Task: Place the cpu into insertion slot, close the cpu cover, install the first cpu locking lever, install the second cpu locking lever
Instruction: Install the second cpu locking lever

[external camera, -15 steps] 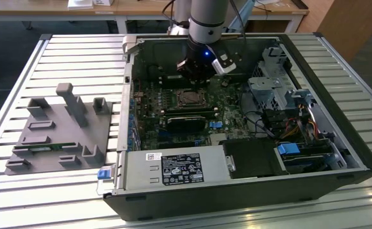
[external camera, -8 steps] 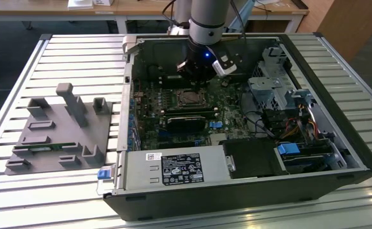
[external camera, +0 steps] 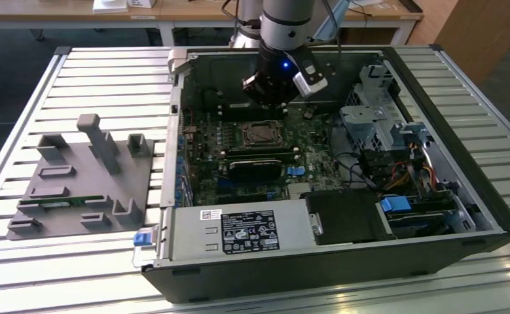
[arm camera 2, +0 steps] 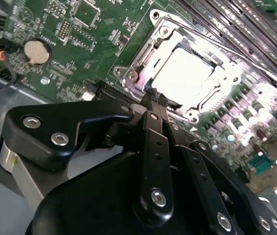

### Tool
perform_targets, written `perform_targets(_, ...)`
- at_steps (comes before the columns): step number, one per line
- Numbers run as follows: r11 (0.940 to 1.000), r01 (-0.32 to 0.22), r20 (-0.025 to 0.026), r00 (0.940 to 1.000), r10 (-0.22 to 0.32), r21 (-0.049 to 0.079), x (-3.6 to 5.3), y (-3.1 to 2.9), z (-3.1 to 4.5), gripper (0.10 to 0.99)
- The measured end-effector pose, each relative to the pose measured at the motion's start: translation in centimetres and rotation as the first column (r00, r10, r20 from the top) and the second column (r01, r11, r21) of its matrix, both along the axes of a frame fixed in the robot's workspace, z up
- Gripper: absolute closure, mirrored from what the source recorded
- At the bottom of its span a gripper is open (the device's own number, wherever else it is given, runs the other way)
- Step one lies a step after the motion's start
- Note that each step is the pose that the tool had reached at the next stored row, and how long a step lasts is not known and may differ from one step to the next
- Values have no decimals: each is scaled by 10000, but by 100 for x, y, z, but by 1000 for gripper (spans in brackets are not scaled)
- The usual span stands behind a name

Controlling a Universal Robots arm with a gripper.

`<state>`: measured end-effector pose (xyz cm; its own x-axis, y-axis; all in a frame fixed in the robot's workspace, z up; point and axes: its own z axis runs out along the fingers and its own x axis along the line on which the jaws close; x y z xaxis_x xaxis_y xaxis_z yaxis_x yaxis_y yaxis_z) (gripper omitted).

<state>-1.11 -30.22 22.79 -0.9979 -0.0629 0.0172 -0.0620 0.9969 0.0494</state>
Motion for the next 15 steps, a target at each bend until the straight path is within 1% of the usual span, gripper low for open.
perform_targets(2, 10000, -1, 0, 10000, 1, -2, 0, -1, 46, 980)
perform_targets(4, 10000, -2, 1, 10000, 2, 2, 0, -10, 53, 980)
perform_targets(6, 10000, 0, 0, 10000, 0, 0, -1, -34, 54, 980)
perform_targets(11, 10000, 0, 0, 10000, 0, -1, -1, -128, 54, 980)
perform_targets(15, 10000, 0, 0, 10000, 0, -1, -1, -228, 54, 980)
